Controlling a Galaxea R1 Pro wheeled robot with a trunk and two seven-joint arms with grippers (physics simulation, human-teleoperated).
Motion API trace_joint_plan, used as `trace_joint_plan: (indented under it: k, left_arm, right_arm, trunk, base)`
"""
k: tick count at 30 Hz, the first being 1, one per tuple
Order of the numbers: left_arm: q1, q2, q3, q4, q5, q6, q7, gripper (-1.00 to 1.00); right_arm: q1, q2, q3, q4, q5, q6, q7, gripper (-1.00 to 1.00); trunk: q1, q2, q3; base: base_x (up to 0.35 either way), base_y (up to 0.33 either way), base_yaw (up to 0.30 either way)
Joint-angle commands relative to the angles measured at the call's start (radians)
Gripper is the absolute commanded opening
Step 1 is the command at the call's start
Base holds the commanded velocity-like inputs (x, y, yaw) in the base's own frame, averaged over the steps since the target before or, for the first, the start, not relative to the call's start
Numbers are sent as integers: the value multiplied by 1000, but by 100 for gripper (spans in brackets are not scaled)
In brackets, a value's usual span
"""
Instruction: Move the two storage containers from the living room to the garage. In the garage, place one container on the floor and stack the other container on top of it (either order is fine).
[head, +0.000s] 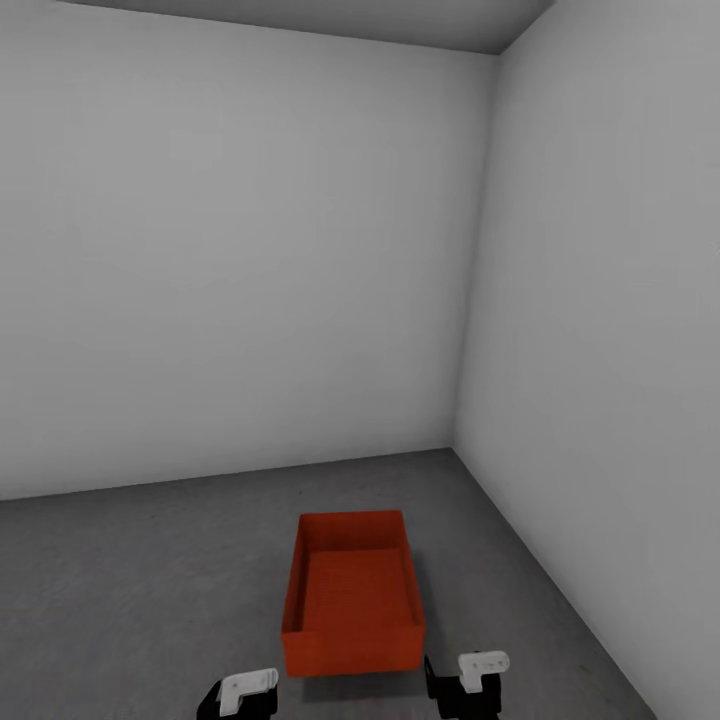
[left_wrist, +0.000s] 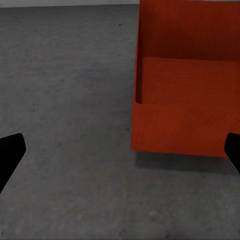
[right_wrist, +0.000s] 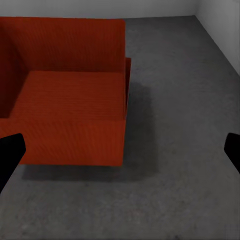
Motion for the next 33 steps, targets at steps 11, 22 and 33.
trace_joint_plan:
  k: [11, 22, 33]
  left_arm:
    - [-2, 7, -5, 3, 10, -5, 5, 100]
    - [-8, 27, -5, 6, 10, -5, 6, 100]
    - [0, 150, 13, 177, 83, -4, 5, 100]
  right_arm:
    - [-1, -1, 1, 4, 3, -7, -7, 100]
    - [-8, -4, -9, 5, 1, -7, -15, 100]
    - [0, -17, -9, 191, 1, -7, -16, 100]
  trunk:
    - [0, -1, -1]
    - [0, -1, -1]
    - [0, -1, -1]
  base:
    - [0, 0, 0]
    - [0, 0, 0]
    - [0, 0, 0]
